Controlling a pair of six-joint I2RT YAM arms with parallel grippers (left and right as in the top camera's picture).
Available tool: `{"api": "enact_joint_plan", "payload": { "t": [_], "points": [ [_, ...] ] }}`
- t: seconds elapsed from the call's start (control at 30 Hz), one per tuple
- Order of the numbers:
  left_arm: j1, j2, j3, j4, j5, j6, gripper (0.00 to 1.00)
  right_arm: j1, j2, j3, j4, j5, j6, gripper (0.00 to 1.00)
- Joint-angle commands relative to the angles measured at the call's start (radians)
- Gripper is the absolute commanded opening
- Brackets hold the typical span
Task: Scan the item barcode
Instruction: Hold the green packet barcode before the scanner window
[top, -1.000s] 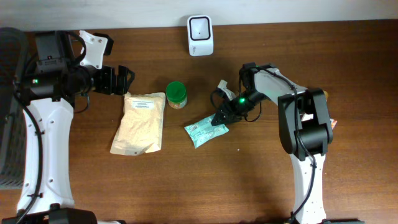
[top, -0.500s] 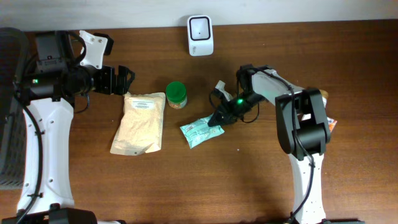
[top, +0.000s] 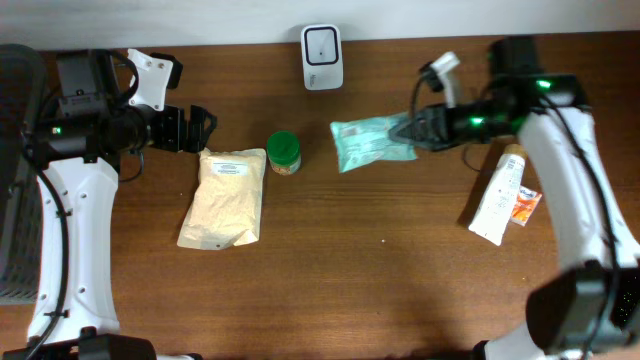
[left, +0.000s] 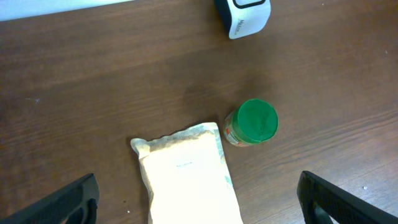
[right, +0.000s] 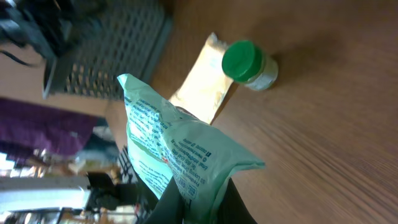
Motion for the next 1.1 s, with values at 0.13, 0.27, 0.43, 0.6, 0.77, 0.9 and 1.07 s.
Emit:
{"api": "enact_joint_plan", "payload": {
  "t": [0.13,0.27,0.43,0.6,0.77,0.9,1.07],
  "points": [
    [0.006,0.007,0.005,0.001,-0.001,0.016,0.99,0.028,-0.105,0.056,-0.02,0.355,0.276,0.04],
    [0.006,0.006,0.005,0.001,0.0,0.016,0.99,0.146,-0.05,0.225,-0.038,0.557,0.34,0.04],
    [0.006,0.006,0.005,0.001,0.0,0.016,0.99,0.282,0.086,0.505,0.002,0.956,0.304,0.04],
    [0.006,0.006,0.005,0.001,0.0,0.016,0.99,0.439,0.194,0.517,0.219,1.41,0.055,0.04],
    [0.006,0.006,0.005,0.001,0.0,0.016,0.99,0.521,0.359,0.517,0.49,1.662,-0.157,0.04],
    [0.006,0.006,0.005,0.001,-0.001,0.016,0.99,0.528,0.481,0.517,0.701,1.685,-0.412,0.04],
    [0.006,0.006,0.005,0.001,-0.001,0.016,0.99,0.526,0.623,0.517,1.011,1.692,-0.837,0.04]
  ]
}}
